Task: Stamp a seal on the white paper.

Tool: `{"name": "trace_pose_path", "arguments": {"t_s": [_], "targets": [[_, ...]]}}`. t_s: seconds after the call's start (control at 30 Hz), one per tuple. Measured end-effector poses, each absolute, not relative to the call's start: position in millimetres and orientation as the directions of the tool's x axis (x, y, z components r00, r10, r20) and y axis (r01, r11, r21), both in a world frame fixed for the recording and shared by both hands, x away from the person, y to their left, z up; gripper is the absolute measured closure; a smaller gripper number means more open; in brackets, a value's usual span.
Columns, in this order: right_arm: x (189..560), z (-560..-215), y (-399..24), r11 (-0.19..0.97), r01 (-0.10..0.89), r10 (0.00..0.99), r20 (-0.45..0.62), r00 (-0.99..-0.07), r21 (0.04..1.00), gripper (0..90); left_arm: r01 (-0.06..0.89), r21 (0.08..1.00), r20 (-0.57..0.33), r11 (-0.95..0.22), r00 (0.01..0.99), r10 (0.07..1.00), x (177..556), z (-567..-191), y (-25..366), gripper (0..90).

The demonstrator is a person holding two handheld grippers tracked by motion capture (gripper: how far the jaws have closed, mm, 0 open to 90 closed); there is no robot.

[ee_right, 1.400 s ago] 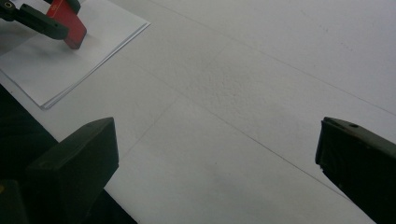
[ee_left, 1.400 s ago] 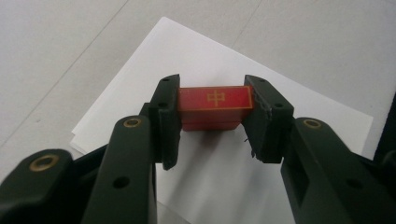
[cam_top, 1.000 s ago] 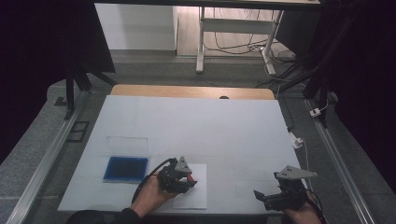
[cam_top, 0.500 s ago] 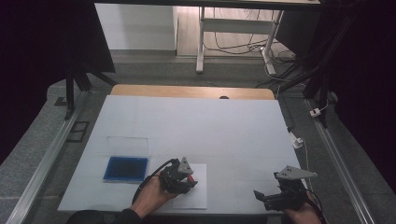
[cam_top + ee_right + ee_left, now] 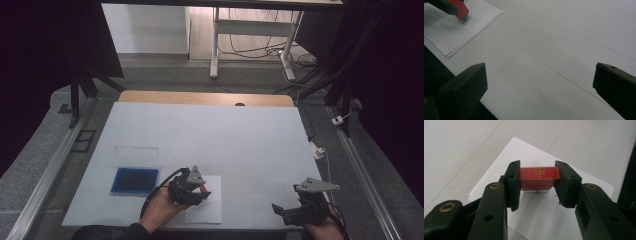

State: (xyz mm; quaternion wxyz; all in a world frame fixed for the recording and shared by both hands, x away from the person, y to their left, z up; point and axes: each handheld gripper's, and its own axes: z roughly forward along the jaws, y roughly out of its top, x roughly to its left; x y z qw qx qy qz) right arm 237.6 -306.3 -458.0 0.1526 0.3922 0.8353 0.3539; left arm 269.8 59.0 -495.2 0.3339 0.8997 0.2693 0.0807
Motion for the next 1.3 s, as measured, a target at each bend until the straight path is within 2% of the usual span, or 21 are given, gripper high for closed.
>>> {"name": "trace_pose_path", "arguments": {"t_s": [0.2, 1.3], "targets": [[237.5, -458.0, -306.2, 0.444, 0.546, 0.762, 0.022, -0.647, 0.711, 0.0, 0.443, 0.66, -0.07, -0.606, 0.84, 0.538, 270.8, -489.5, 64.9, 58.2], [237.2, -457.9, -306.3, 0.443, 0.544, 0.761, 0.021, -0.649, 0.713, 0.0, 0.511, 0.696, -0.098, -0.505, 0.764, 0.638, 270.4, -467.9, 122.2, 58.2]]}}
